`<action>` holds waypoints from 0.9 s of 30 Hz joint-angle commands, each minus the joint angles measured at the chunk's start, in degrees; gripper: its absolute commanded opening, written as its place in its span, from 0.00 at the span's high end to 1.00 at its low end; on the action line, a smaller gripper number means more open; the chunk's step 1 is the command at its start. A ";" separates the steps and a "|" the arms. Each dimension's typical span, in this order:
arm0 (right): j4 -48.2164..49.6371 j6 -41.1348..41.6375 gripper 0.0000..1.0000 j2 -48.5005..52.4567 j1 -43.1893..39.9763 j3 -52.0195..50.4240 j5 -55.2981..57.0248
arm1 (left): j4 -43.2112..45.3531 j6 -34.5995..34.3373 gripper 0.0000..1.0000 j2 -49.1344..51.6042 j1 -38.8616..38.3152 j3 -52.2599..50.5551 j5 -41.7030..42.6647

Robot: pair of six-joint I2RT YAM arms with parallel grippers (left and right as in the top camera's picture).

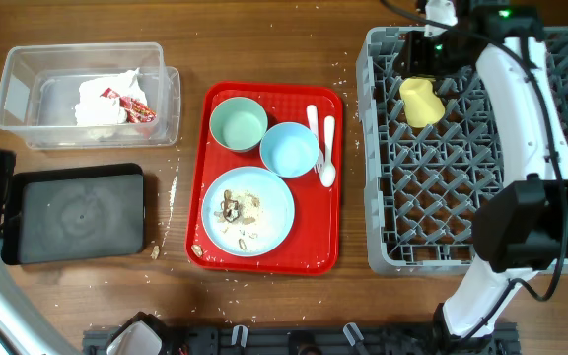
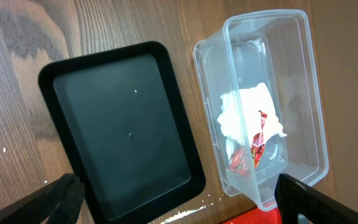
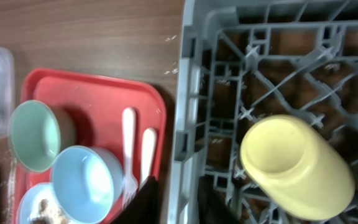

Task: Sort waste into correct bins and load items into the dishwasher rack
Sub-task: 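Set the yellow cup upside down in the rack and release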

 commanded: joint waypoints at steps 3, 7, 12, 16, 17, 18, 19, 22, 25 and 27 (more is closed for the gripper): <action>2.95 3.23 0.91 5.11 -0.76 -0.07 9.68 | -0.02 -0.31 0.00 -0.09 0.24 -0.11 0.28; 3.13 3.61 0.96 7.41 -0.81 -0.07 13.14 | -0.02 -0.31 0.00 -0.09 0.24 -0.11 0.28; 1.22 3.58 0.96 7.93 -1.42 -0.07 14.80 | -0.02 -0.31 0.00 -0.09 0.24 -0.11 0.28; -2.34 3.85 0.96 8.24 -1.77 -0.07 15.02 | -0.02 -0.31 0.00 -0.09 0.24 -0.11 0.28; -3.32 4.66 0.96 8.24 -1.77 -0.04 16.24 | -0.02 -0.31 0.00 -0.09 0.24 -0.11 0.28; -4.50 4.68 0.96 8.24 -1.81 -0.04 18.12 | -0.02 -0.31 0.00 -0.09 0.24 -0.11 0.28; -6.67 4.96 0.96 8.17 -1.95 0.24 20.63 | -0.02 -0.31 0.00 -0.09 0.24 -0.11 0.28; -11.69 6.01 0.96 7.02 -1.95 1.86 23.39 | -0.02 -0.31 0.00 -0.09 0.24 -0.11 0.28; -17.59 6.58 0.96 2.21 -1.95 1.90 23.15 | -0.02 -0.31 0.00 -0.09 0.24 -0.11 0.28; -19.06 6.01 0.96 -0.20 -1.92 1.90 21.84 | -0.02 -0.31 0.00 -0.09 0.24 -0.11 0.28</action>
